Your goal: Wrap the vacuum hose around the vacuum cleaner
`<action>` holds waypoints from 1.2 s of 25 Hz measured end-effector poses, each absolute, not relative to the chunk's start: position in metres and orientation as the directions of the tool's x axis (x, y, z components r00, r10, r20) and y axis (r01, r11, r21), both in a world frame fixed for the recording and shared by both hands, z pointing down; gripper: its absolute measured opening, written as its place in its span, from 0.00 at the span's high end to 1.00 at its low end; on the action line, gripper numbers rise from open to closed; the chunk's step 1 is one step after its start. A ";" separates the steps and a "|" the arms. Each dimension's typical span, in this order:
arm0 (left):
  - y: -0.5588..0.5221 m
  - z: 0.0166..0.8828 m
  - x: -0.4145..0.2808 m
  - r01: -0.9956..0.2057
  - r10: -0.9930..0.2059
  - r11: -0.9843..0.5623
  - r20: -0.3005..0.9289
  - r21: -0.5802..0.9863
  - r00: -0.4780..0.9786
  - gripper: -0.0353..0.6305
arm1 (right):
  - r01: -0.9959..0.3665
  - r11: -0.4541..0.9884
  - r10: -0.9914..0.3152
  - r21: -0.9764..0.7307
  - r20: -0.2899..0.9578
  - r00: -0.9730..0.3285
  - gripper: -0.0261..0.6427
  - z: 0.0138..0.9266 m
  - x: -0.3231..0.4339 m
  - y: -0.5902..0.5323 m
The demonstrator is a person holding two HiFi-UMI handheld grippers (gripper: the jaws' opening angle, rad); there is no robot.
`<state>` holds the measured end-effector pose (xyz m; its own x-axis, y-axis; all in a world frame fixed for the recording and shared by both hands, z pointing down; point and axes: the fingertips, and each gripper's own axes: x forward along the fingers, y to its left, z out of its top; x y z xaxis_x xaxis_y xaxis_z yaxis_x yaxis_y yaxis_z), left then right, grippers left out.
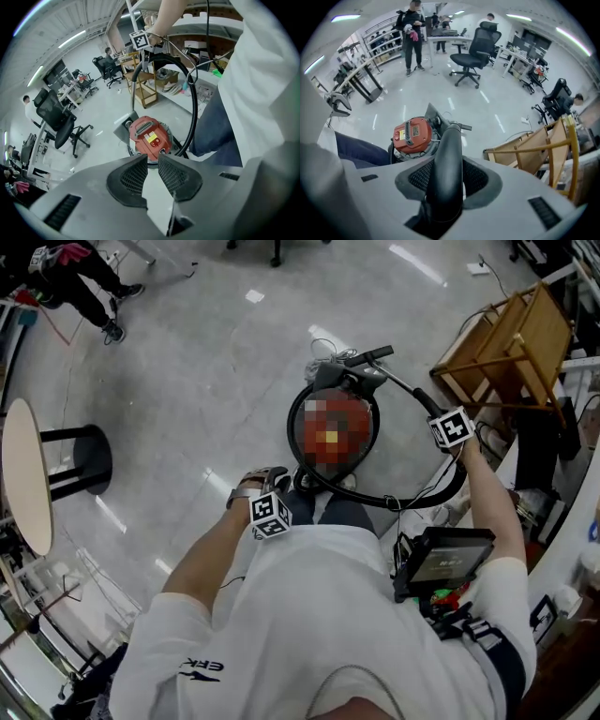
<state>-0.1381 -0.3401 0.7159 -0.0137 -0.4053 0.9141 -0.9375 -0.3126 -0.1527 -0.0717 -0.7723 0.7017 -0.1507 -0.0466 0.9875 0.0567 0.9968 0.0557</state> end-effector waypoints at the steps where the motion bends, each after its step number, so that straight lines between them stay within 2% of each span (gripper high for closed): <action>1: -0.343 0.716 -0.138 -0.940 -0.402 -0.305 0.915 -0.152 -0.017 0.84 | 0.088 0.994 -0.048 0.062 0.987 -0.154 0.72 0.703 -0.080 -0.775; 8: -0.352 0.717 -0.139 -0.959 -0.390 -0.239 0.919 -0.155 -0.051 0.84 | 0.229 0.969 -0.049 0.096 0.978 -0.203 0.72 0.709 -0.126 -0.787; 12: -0.349 0.718 -0.137 -0.971 -0.374 -0.187 0.925 -0.152 -0.073 0.84 | 0.269 0.962 -0.009 0.054 0.986 -0.167 0.72 0.717 -0.136 -0.781; 15: -0.345 0.720 -0.138 -0.978 -0.359 -0.149 0.930 -0.144 -0.083 0.84 | 0.328 0.942 -0.014 0.076 0.982 -0.187 0.72 0.721 -0.161 -0.783; 21: -0.327 0.725 -0.134 -0.988 -0.330 -0.086 0.939 -0.131 -0.095 0.84 | 0.451 0.880 -0.020 0.147 0.962 -0.274 0.72 0.727 -0.212 -0.771; 30: -0.302 0.737 -0.133 -0.993 -0.296 0.000 0.949 -0.116 -0.111 0.84 | 0.648 0.738 0.038 0.187 0.948 -0.316 0.72 0.744 -0.275 -0.718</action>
<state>-0.1329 -0.3019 0.7369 -0.1114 -0.2960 0.9487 -0.9932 0.0004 -0.1165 -0.2747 -0.7184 0.7445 -0.3163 0.0376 0.9479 0.6484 0.7379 0.1872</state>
